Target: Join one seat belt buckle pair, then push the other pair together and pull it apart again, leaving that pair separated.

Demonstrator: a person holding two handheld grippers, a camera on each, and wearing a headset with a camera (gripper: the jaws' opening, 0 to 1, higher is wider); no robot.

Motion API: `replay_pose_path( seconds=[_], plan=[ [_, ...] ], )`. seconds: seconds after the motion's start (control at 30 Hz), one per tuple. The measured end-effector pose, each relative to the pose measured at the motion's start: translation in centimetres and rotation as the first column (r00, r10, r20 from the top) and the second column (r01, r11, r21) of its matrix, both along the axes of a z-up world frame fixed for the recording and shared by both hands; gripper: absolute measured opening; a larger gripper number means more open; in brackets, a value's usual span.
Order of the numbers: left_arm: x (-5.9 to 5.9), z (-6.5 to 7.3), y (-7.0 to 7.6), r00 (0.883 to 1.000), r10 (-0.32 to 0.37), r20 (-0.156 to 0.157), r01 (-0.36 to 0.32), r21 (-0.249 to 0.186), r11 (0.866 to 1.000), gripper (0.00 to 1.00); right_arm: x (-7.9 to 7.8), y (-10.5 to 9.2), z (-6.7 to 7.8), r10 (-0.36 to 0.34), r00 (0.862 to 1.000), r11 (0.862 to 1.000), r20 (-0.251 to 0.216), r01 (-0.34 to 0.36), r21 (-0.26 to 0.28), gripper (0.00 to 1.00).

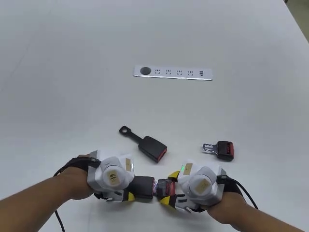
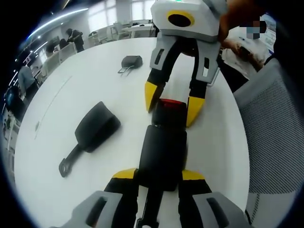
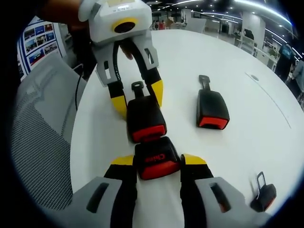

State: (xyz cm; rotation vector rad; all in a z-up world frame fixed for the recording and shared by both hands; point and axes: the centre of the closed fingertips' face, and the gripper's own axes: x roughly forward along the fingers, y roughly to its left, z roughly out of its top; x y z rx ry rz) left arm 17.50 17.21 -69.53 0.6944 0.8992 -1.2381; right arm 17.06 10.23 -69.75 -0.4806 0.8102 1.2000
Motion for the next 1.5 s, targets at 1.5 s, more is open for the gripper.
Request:
replay_pose_path(
  seconds=[1.5],
  plan=[
    [-0.3, -0.2, 0.5, 0.998, -0.048, 0.046, 0.056, -0.179, 0.982, 0.31, 0.1, 0.1, 1.1, 0.104, 0.986, 0.988, 0.128, -0.118, 0.104, 0.31]
  ],
)
